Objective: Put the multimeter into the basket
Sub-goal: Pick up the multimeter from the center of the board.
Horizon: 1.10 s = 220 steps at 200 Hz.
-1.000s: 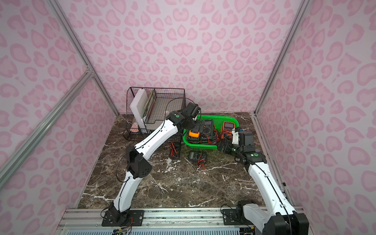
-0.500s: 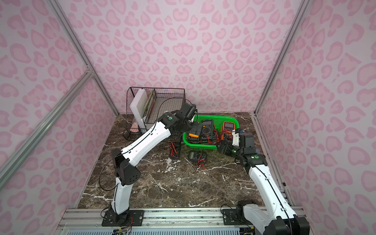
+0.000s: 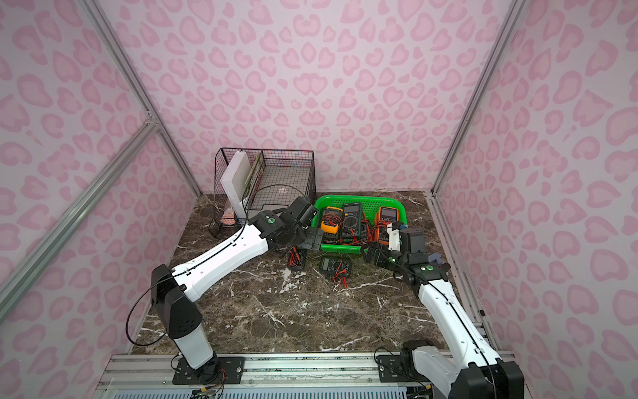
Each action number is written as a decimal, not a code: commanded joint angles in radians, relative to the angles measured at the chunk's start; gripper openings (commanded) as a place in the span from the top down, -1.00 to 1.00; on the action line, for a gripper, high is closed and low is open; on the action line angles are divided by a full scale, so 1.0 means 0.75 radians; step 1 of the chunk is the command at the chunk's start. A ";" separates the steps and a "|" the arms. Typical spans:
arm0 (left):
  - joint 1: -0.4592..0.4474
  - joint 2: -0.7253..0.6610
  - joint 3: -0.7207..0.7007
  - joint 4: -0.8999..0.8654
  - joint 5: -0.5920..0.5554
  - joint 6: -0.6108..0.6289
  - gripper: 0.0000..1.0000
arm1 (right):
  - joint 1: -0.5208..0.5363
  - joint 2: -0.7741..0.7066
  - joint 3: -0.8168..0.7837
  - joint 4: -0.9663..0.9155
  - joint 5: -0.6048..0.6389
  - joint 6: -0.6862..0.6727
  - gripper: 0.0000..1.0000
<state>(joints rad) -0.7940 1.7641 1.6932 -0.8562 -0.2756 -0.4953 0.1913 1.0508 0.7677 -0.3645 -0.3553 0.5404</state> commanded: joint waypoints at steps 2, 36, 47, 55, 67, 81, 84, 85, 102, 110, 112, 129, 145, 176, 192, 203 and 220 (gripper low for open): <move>0.001 -0.027 -0.051 -0.017 -0.074 -0.053 -0.97 | 0.031 0.014 0.001 0.051 -0.001 0.016 -0.98; 0.000 0.009 -0.083 -0.128 -0.147 -0.102 -0.97 | 0.081 0.038 0.003 0.077 0.007 0.032 -0.97; 0.000 0.024 -0.096 -0.142 -0.148 -0.102 -0.97 | 0.096 0.042 0.008 0.077 0.013 0.034 -0.97; 0.003 0.035 -0.109 -0.146 -0.146 -0.102 -0.97 | 0.105 0.043 0.010 0.080 0.019 0.036 -0.98; 0.004 0.056 -0.120 -0.153 -0.146 -0.112 -0.98 | 0.119 0.041 0.007 0.085 0.023 0.044 -0.98; 0.007 0.079 -0.131 -0.157 -0.146 -0.109 -0.97 | 0.138 0.041 0.007 0.087 0.031 0.047 -0.97; 0.007 0.082 -0.133 -0.157 -0.143 -0.109 -0.97 | 0.138 0.041 0.007 0.087 0.033 0.047 -0.98; 0.007 0.083 -0.135 -0.156 -0.142 -0.109 -0.98 | 0.140 0.041 0.006 0.087 0.035 0.047 -0.98; 0.016 0.086 -0.175 -0.126 -0.112 -0.112 -0.97 | 0.167 0.040 0.002 0.076 0.061 0.042 -0.97; 0.018 0.081 -0.201 -0.103 -0.098 -0.118 -0.97 | 0.178 0.039 0.000 0.069 0.071 0.041 -0.98; 0.019 0.080 -0.207 -0.098 -0.092 -0.120 -0.97 | 0.180 0.037 -0.001 0.067 0.073 0.041 -0.98; 0.029 0.068 -0.259 -0.054 -0.058 -0.130 -0.97 | 0.199 0.031 -0.006 0.058 0.090 0.041 -0.98; 0.038 0.057 -0.301 -0.012 -0.035 -0.139 -0.97 | 0.213 0.023 -0.011 0.054 0.100 0.040 -0.98; 0.071 0.041 -0.377 0.065 0.000 -0.129 -0.97 | 0.239 0.005 -0.021 0.052 0.124 0.046 -0.98; 0.093 0.044 -0.392 0.095 0.023 -0.123 -0.97 | 0.250 0.002 -0.027 0.052 0.128 0.051 -0.98; 0.106 0.046 -0.394 0.114 0.035 -0.115 -0.98 | 0.258 0.002 -0.031 0.052 0.130 0.054 -0.97; 0.120 0.054 -0.390 0.134 0.051 -0.105 -0.97 | 0.266 0.004 -0.033 0.050 0.133 0.057 -0.98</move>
<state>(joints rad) -0.7162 1.8053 1.3975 -0.8001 -0.2653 -0.5808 0.3840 1.0554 0.7452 -0.3309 -0.2729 0.5735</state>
